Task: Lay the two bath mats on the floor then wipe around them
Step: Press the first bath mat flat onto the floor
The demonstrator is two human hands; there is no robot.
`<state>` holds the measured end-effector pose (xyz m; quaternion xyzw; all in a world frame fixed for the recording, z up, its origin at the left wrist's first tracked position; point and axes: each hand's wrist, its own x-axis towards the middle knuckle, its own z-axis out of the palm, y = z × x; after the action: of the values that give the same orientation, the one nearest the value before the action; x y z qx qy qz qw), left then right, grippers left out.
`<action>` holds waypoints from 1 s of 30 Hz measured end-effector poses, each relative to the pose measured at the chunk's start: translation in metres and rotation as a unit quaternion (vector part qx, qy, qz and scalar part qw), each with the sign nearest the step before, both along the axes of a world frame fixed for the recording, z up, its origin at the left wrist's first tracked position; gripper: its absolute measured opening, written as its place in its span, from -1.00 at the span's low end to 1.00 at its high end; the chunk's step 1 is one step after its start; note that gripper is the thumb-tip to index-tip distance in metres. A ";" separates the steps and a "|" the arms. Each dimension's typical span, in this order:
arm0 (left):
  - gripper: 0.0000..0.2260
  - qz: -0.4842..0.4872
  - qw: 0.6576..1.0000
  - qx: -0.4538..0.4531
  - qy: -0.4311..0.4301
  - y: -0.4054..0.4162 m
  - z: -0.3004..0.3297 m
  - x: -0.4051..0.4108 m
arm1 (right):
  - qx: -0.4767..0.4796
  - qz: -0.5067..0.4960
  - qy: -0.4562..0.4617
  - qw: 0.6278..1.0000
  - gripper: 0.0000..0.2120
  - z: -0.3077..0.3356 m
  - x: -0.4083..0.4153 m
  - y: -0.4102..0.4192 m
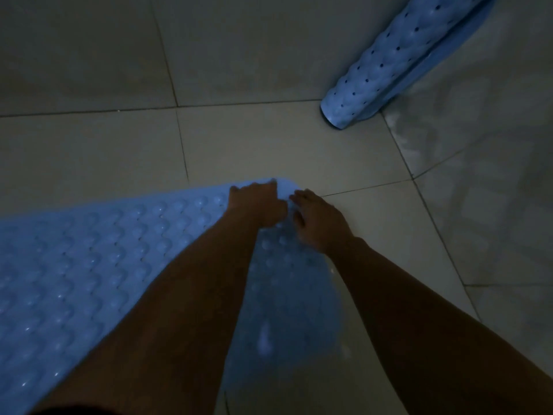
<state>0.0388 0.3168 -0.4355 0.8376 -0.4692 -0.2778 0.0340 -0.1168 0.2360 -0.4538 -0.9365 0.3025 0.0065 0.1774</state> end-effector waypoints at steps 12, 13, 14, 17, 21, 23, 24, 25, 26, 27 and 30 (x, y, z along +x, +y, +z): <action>-0.52 0.085 0.972 -0.170 -0.139 0.080 -0.048 -0.028 | -0.090 0.005 0.021 0.996 -0.20 -0.066 -0.008 0.058; -0.51 0.092 0.968 -0.177 -0.149 0.082 -0.050 -0.030 | -0.092 0.002 0.017 0.996 -0.21 -0.066 -0.009 0.058; -0.50 0.098 0.966 -0.184 -0.154 0.084 -0.051 -0.030 | -0.092 0.000 0.014 0.996 -0.21 -0.067 -0.009 0.058; -0.47 0.107 0.965 -0.188 -0.149 0.086 -0.053 -0.030 | -0.094 -0.003 0.000 0.996 -0.25 -0.067 -0.009 0.057; -0.48 0.113 0.964 -0.189 -0.148 0.088 -0.056 -0.031 | -0.090 -0.003 0.016 0.996 -0.21 -0.066 -0.009 0.055; -0.50 0.122 0.962 -0.197 -0.142 0.091 -0.059 -0.034 | -0.082 -0.003 0.020 0.996 -0.18 -0.067 -0.009 0.053; -0.51 0.127 0.962 -0.200 -0.136 0.093 -0.060 -0.036 | -0.072 -0.004 0.020 0.997 -0.17 -0.068 -0.009 0.052; -0.51 0.132 0.962 -0.202 -0.131 0.096 -0.061 -0.037 | -0.059 -0.003 0.022 0.998 -0.16 -0.069 -0.010 0.051; -0.52 0.135 0.961 -0.203 -0.131 0.099 -0.062 -0.039 | -0.044 -0.002 0.028 0.999 -0.16 -0.068 -0.010 0.050; -0.53 0.138 0.960 -0.204 -0.135 0.101 -0.063 -0.040 | -0.031 -0.002 0.034 0.999 -0.16 -0.068 -0.010 0.048; -0.52 0.125 0.958 -0.217 -0.140 0.104 -0.065 -0.047 | 0.005 -0.005 0.040 0.999 -0.21 -0.055 -0.007 0.039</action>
<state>-0.0084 0.4208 -0.5004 0.8923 -0.4102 -0.0426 0.1836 -0.1237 0.2747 -0.5091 -0.9330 0.3137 0.0450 0.1702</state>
